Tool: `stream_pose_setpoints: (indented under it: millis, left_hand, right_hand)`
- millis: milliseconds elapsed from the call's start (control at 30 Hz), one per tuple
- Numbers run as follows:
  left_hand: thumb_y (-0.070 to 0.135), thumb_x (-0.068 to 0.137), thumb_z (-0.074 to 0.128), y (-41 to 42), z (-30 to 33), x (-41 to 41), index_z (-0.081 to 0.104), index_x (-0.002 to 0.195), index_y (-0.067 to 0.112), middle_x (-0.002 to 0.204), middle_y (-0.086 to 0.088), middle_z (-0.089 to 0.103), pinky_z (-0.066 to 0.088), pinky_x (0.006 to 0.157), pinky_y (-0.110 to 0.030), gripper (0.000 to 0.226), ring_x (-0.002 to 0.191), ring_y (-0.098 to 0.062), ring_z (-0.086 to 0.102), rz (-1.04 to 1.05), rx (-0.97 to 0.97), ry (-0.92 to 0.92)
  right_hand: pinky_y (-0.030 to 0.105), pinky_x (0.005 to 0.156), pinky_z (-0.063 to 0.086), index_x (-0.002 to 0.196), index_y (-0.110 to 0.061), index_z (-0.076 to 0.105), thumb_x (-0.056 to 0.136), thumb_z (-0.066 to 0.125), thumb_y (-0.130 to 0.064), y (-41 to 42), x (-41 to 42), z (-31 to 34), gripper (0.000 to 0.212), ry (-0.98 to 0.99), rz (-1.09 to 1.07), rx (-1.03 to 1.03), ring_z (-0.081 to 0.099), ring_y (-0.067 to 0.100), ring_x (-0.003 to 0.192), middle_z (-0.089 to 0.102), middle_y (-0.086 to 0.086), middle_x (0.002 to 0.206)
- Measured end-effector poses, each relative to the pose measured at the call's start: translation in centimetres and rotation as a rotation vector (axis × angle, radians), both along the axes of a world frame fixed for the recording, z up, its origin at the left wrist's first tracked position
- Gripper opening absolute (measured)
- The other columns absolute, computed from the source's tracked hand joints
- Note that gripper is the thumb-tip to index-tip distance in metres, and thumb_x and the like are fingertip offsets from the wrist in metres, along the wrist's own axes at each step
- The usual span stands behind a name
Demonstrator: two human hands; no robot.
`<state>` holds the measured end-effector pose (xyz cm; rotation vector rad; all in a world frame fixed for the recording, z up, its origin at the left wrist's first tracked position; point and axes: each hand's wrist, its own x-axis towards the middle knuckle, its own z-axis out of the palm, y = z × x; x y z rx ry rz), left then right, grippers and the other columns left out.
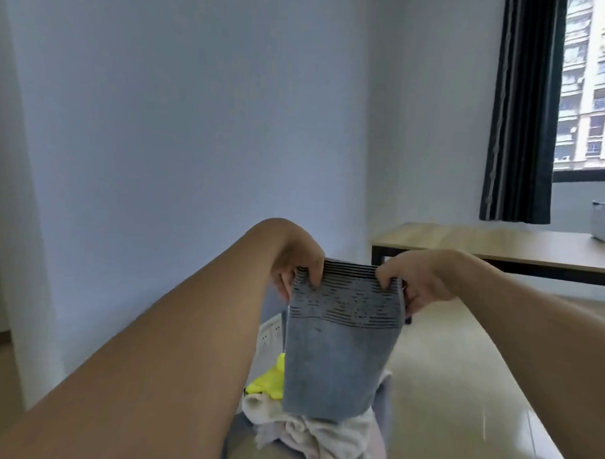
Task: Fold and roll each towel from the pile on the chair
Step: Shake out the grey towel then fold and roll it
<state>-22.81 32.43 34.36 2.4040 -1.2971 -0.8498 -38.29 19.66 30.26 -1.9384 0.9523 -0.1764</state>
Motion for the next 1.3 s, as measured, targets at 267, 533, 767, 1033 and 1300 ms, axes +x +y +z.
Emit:
stream_pose_setpoints:
  millis: [267, 533, 767, 1033, 1300]
  left_hand:
    - [0.009, 0.098, 0.047, -2.3, -20.9, 3.6, 0.052, 0.118, 0.006, 0.111, -0.016, 0.062, 0.054, 0.08, -0.043, 0.02, 0.094, -0.032, 0.063, 0.037, 0.219, 0.278]
    - [0.014, 0.096, 0.05, -7.9, -27.6, 10.2, 0.057, 0.092, 0.019, 0.075, -0.007, 0.055, 0.041, 0.046, -0.023, 0.009, 0.054, -0.016, 0.05, 0.095, -0.066, 0.275]
    - [0.001, 0.092, 0.049, -20.1, -27.6, 20.8, 0.052, 0.081, 0.016, 0.073, -0.011, 0.046, 0.033, 0.046, -0.023, 0.018, 0.056, -0.018, 0.041, 0.396, -0.497, 0.176]
    - [-0.001, 0.094, 0.04, -28.2, -37.1, 27.6, 0.06, 0.119, -0.001, 0.125, -0.015, 0.06, 0.041, 0.089, -0.03, 0.032, 0.115, -0.025, 0.054, 0.214, -0.152, -0.144]
    - [0.009, 0.086, 0.054, -28.2, -41.5, 30.0, 0.054, 0.087, 0.015, 0.093, -0.007, 0.059, 0.042, 0.07, -0.027, 0.007, 0.085, -0.021, 0.055, 0.156, -0.216, -0.114]
  right_hand:
    - [0.04, 0.094, 0.05, 0.136, 0.004, 0.044, 0.095, 0.05, -0.008, -3.5, 3.7, -16.9, 0.043, 0.682, 0.226, 0.065, 0.059, 0.032, 0.115, 0.056, 0.02, 0.131]
    - [0.035, 0.077, 0.058, 0.104, -0.009, 0.054, 0.094, 0.049, -0.013, -8.3, 9.3, -22.4, 0.012, 0.595, 0.292, -0.148, 0.068, 0.022, 0.08, 0.068, 0.011, 0.102]
    - [0.032, 0.061, 0.044, 0.085, -0.011, 0.056, 0.092, 0.053, -0.019, -19.2, 20.4, -22.5, 0.011, 0.088, 0.09, -0.287, 0.052, 0.021, 0.07, 0.058, 0.009, 0.079]
    - [0.035, 0.074, 0.052, 0.101, -0.005, 0.063, 0.087, 0.061, -0.018, -27.4, 28.8, -33.2, 0.019, 0.212, 0.096, -0.215, 0.061, 0.025, 0.087, 0.064, 0.011, 0.095]
    - [0.038, 0.095, 0.05, 0.106, -0.005, 0.065, 0.082, 0.07, -0.014, -27.9, 28.5, -35.2, 0.025, 0.138, 0.083, -0.101, 0.061, 0.026, 0.101, 0.067, 0.009, 0.103]
